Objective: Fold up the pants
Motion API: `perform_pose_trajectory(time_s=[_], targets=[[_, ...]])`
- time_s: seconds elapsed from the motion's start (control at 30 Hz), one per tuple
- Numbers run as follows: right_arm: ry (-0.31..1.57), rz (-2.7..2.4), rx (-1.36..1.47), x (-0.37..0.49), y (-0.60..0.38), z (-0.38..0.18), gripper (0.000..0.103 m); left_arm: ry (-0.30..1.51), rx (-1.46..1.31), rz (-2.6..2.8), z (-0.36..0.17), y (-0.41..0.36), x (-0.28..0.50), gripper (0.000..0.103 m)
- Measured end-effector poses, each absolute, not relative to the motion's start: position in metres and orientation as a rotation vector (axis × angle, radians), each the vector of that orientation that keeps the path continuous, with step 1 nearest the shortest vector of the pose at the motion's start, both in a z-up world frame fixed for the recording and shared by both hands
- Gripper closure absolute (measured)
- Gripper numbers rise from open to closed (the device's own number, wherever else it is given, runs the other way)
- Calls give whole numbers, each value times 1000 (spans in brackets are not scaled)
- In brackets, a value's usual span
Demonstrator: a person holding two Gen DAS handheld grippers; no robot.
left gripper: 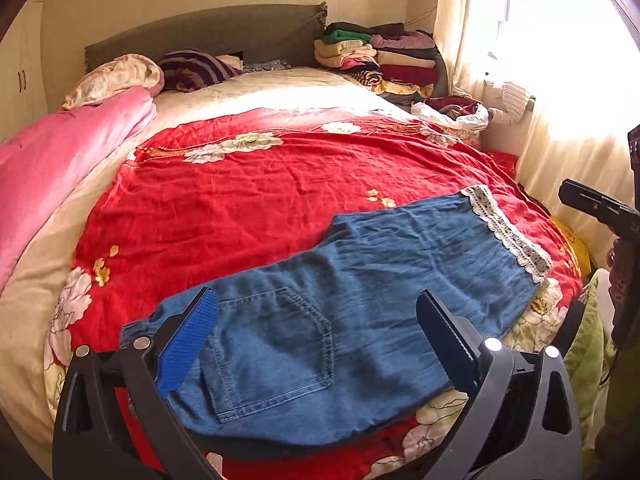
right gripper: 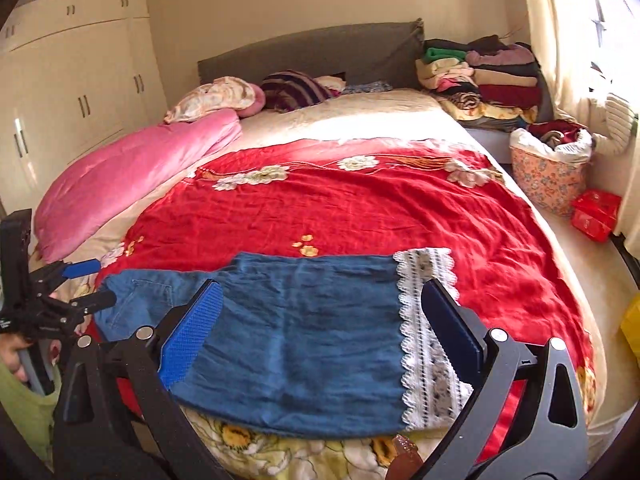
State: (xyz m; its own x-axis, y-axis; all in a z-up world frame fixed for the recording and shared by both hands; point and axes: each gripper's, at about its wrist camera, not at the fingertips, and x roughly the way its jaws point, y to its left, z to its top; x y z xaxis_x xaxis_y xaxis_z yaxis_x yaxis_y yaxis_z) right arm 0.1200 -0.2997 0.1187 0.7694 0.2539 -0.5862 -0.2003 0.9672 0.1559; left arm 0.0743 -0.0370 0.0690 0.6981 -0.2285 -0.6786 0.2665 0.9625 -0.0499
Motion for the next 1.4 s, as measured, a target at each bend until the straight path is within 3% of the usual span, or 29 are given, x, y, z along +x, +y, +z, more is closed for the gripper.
perform_pose_trajectory(time_s=[0.8,1.4], targets=[[674,34,216,99,-382,93,9,763,170,-439,71,-142,121,4],[833,-15,366,108,-406,29,9,837,260,-518,39,-210,184,4]])
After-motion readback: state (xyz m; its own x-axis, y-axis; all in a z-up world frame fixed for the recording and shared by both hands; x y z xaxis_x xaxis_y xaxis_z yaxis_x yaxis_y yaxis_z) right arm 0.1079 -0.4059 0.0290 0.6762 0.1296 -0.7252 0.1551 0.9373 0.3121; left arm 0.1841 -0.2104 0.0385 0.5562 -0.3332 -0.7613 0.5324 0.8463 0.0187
